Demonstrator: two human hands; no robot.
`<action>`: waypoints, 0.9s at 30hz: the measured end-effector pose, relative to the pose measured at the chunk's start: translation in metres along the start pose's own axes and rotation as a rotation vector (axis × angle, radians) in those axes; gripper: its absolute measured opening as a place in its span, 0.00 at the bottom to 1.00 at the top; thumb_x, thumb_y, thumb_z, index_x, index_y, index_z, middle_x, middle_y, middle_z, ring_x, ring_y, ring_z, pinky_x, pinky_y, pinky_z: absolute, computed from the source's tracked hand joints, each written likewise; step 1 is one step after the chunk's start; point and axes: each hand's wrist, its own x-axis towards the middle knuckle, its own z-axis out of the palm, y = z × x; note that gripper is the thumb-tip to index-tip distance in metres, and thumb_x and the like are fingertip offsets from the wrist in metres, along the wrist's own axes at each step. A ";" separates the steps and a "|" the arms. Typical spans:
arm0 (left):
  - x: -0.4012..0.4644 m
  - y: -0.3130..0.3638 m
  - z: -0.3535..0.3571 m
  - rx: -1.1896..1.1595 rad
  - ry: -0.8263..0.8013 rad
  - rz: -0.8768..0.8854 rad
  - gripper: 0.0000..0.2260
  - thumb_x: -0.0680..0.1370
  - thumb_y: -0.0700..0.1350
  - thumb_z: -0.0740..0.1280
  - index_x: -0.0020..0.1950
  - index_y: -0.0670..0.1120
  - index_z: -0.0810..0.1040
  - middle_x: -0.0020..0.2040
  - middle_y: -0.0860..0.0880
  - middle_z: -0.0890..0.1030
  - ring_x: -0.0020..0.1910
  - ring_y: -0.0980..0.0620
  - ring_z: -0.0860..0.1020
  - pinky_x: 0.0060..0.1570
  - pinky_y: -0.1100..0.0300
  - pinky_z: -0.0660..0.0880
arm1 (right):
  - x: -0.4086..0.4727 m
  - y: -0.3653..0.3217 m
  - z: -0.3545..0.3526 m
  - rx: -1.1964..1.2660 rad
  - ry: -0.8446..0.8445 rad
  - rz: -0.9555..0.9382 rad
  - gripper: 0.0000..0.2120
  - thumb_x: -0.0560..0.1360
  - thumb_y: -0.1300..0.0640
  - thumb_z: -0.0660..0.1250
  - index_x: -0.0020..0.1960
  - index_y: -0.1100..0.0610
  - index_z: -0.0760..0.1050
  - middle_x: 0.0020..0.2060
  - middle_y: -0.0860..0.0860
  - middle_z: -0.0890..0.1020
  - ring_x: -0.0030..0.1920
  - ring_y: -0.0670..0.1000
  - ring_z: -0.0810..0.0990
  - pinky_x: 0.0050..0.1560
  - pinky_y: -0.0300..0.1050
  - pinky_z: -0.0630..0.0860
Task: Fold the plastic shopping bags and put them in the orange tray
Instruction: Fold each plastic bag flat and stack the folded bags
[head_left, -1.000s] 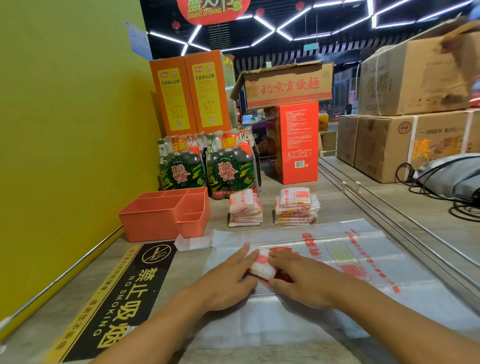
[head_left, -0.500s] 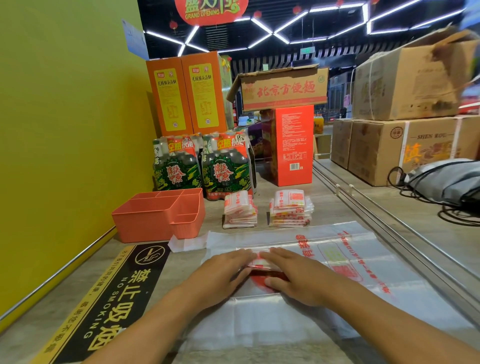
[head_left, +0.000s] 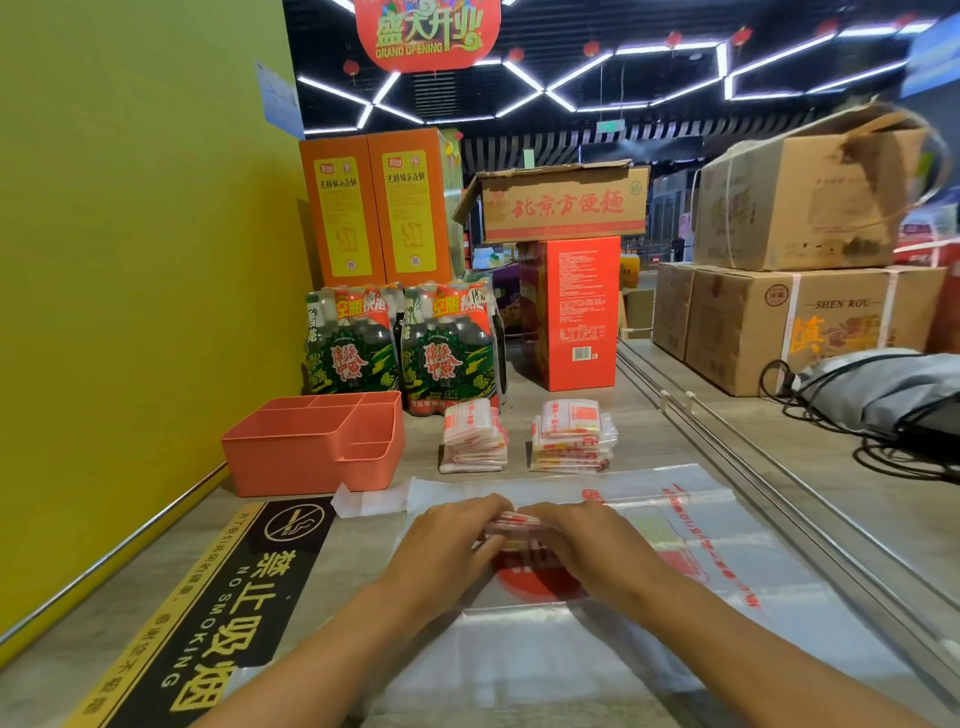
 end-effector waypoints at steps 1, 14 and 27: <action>0.002 0.001 -0.002 0.031 0.010 0.014 0.07 0.80 0.52 0.63 0.57 0.56 0.74 0.50 0.57 0.83 0.46 0.55 0.80 0.47 0.53 0.77 | 0.000 0.000 -0.002 0.020 0.017 -0.004 0.09 0.83 0.51 0.61 0.60 0.44 0.78 0.50 0.47 0.84 0.49 0.50 0.81 0.49 0.46 0.79; 0.133 0.026 -0.007 0.043 0.018 0.014 0.07 0.83 0.44 0.62 0.61 0.50 0.71 0.47 0.48 0.81 0.44 0.48 0.78 0.42 0.54 0.76 | 0.063 0.069 -0.074 -0.044 0.192 0.013 0.11 0.82 0.54 0.63 0.61 0.44 0.81 0.54 0.43 0.85 0.52 0.46 0.83 0.54 0.47 0.81; 0.200 -0.015 0.079 -0.125 0.001 -0.193 0.19 0.84 0.41 0.57 0.75 0.52 0.66 0.73 0.50 0.71 0.71 0.48 0.70 0.69 0.50 0.70 | 0.128 0.136 -0.027 0.169 0.161 0.122 0.20 0.81 0.64 0.63 0.72 0.54 0.73 0.67 0.46 0.74 0.69 0.48 0.71 0.74 0.44 0.64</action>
